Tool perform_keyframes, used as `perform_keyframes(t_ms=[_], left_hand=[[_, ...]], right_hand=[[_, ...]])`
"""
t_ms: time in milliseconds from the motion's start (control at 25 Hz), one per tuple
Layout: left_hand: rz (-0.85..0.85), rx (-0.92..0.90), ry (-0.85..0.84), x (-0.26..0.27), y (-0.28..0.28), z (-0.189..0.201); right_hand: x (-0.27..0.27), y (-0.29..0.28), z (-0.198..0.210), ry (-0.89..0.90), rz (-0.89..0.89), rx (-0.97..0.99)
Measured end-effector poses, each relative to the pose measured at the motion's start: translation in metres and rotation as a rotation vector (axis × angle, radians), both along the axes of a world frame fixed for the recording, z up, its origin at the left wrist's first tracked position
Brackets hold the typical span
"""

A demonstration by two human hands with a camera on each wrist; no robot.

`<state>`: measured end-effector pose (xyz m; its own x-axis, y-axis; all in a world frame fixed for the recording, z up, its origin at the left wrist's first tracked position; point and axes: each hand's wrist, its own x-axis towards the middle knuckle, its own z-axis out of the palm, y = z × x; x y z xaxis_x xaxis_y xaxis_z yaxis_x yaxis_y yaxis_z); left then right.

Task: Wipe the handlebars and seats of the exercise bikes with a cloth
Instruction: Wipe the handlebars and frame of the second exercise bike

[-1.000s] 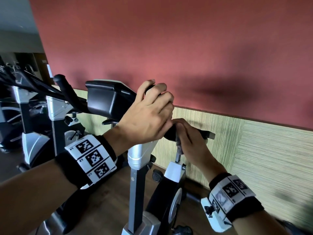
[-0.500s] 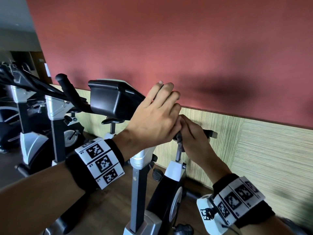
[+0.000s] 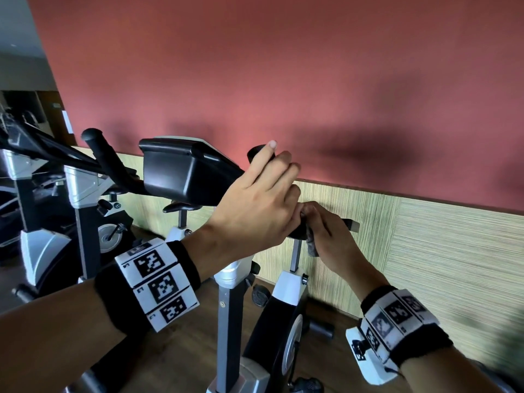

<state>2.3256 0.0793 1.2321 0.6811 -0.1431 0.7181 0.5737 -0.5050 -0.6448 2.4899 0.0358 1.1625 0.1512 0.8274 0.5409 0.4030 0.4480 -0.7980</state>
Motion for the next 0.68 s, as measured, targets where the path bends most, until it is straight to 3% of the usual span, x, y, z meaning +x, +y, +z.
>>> perform_keyframes(t_ms=[160,360,440,520,680], left_hand=[[0.006,0.002,0.005,0.001,0.003,0.000],[0.056,-0.002,0.021,0.000,-0.003,0.000],[0.105,0.023,0.014,0.002,-0.005,-0.001],[0.167,0.057,0.071,0.003,-0.007,-0.008],[0.214,0.073,0.245,0.009,-0.008,-0.032]], right_hand=[[-0.010,-0.003,0.004,0.023,0.068,0.014],[0.005,0.006,0.000,-0.062,-0.036,-0.046],[0.002,0.005,0.000,-0.062,0.010,-0.018],[0.001,0.003,-0.005,-0.059,0.043,0.014],[0.034,0.017,-0.022,-0.193,-0.120,-0.035]])
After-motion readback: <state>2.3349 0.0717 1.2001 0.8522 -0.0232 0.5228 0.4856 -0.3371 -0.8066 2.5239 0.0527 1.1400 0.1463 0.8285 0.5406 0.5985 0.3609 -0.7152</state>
